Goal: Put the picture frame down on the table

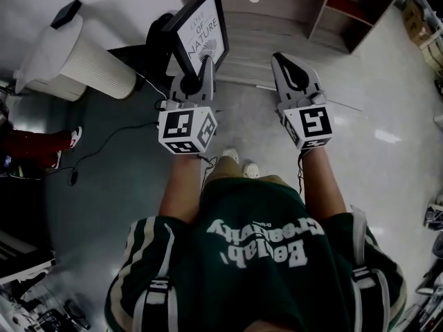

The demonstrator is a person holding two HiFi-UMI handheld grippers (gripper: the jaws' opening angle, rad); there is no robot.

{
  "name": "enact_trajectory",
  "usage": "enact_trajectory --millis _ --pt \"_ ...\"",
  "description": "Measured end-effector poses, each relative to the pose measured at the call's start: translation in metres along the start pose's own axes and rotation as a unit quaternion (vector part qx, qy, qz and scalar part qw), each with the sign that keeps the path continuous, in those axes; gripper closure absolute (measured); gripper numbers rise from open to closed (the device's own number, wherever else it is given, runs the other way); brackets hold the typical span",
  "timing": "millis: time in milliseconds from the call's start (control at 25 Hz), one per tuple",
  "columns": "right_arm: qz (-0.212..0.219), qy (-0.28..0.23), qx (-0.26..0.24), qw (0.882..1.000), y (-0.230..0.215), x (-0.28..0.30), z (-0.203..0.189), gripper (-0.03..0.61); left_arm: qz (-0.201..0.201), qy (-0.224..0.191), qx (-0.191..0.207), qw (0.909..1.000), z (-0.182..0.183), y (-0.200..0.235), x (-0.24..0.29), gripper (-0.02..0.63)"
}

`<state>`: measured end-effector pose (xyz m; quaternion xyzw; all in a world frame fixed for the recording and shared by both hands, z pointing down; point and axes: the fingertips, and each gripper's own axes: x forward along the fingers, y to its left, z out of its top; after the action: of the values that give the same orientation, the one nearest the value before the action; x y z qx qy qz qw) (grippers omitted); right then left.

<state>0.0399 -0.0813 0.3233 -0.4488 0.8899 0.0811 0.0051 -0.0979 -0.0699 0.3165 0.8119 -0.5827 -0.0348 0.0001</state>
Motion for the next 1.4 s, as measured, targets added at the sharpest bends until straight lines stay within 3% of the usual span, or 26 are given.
enact_trajectory --millis 320,680,1000,1400 --pt "-0.007 0.020 0.000 1.000 -0.001 -0.028 0.032 0.541 0.000 0.006 -0.019 0.9998 0.029 -0.015 -0.016 0.588" --pt "-0.016 0.024 0.001 1.000 0.003 -0.024 0.020 0.541 -0.010 0.009 -0.018 0.9998 0.015 -0.007 -0.009 0.588" --pt "-0.025 0.006 0.009 1.000 -0.008 0.016 -0.033 0.541 -0.016 0.012 -0.005 0.9998 -0.032 0.018 0.030 0.588" --pt "-0.043 0.013 0.001 0.999 -0.022 0.097 -0.023 0.541 -0.060 0.025 -0.044 0.9969 -0.024 0.062 0.106 0.588"
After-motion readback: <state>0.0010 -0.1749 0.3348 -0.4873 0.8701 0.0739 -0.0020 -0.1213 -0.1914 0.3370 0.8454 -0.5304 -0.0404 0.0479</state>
